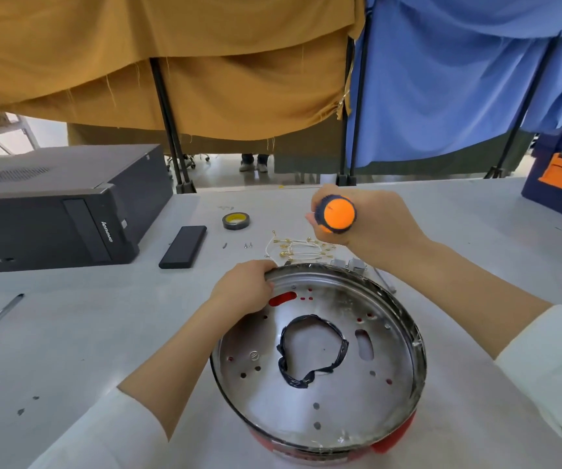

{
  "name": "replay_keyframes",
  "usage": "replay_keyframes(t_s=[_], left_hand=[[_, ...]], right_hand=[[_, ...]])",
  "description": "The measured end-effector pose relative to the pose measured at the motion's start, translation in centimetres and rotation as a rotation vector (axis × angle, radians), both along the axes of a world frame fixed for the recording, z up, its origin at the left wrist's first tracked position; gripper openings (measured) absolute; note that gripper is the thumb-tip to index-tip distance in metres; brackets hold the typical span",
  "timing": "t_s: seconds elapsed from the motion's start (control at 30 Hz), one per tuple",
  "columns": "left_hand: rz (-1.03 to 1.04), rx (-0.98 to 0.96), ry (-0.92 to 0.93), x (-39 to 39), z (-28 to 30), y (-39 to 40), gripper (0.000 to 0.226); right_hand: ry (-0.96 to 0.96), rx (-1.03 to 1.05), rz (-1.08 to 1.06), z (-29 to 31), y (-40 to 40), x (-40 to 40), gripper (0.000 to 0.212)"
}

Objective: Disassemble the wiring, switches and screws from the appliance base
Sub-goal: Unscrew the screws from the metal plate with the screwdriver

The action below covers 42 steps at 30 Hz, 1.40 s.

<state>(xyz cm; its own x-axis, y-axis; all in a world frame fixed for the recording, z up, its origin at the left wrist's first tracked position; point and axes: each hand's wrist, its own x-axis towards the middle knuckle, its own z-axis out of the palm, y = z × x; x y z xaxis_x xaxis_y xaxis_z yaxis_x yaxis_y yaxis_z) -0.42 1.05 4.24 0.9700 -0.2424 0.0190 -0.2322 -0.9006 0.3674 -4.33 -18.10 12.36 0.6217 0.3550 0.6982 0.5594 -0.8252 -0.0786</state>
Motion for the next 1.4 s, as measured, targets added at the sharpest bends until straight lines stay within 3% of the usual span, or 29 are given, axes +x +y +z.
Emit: replay_keyframes(t_s=[0.23, 0.57, 0.83, 1.4], left_hand=[[-0.002, -0.001, -0.02, -0.4, 0.2, -0.1, 0.035], [-0.027, 0.005, -0.038, -0.2, -0.5, -0.1, 0.033], [-0.016, -0.005, -0.044, 0.3, -0.9, 0.0, 0.03], [-0.012, -0.018, -0.061, 0.3, -1.1, 0.2, 0.027]], right_hand=[[0.024, 0.32, 0.01, 2.6, 2.0, -0.1, 0.042], [-0.009, 0.571, 0.124, 1.8, 2.2, 0.4, 0.043], [0.074, 0.566, 0.085, 0.2, 2.0, 1.2, 0.039], [0.068, 0.551, 0.086, -0.6, 2.5, 1.5, 0.041]])
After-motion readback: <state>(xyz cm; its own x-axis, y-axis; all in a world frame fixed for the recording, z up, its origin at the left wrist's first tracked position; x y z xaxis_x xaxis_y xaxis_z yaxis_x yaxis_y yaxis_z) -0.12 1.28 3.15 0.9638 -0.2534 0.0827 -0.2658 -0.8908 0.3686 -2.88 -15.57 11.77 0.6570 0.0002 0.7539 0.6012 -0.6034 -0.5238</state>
